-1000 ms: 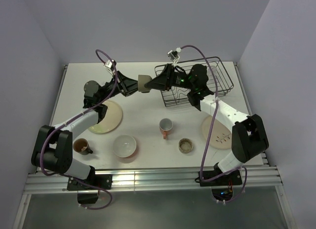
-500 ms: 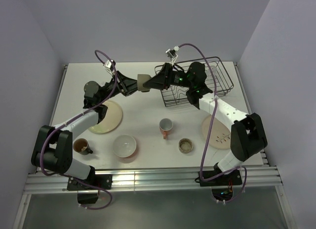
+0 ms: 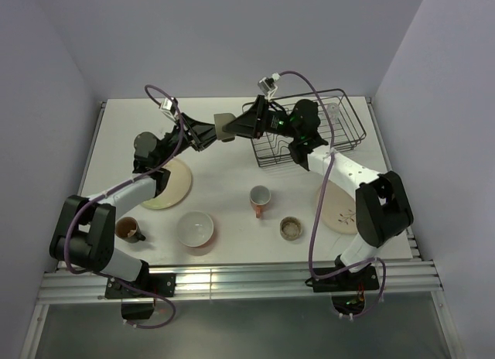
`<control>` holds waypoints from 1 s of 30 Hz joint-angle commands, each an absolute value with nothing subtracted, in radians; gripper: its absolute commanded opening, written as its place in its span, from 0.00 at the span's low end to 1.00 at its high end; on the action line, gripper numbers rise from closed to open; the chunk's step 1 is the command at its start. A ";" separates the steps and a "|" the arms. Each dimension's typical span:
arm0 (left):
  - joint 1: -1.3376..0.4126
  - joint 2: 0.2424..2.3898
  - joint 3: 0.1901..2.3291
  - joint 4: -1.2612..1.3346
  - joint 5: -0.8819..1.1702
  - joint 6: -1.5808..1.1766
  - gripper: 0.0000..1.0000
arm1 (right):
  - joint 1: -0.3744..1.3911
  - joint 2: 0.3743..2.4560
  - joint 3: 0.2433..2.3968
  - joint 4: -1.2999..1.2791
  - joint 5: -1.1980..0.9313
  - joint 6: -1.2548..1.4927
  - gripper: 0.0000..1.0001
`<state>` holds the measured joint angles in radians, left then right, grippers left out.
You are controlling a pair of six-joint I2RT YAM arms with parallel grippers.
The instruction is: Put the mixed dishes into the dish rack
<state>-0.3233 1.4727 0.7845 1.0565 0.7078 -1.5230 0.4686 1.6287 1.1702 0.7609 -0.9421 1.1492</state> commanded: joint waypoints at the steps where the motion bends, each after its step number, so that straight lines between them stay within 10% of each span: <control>1: -0.365 1.486 0.775 1.184 0.698 -1.523 0.06 | 0.494 1.641 1.174 0.874 -0.891 1.246 0.80; 16: -0.373 1.473 0.765 1.154 0.695 -1.508 0.40 | 0.485 1.655 1.141 0.979 -0.916 1.272 0.42; 30: -0.313 1.370 0.738 0.987 0.706 -1.428 0.63 | 0.425 1.638 1.124 1.006 -0.943 1.253 0.38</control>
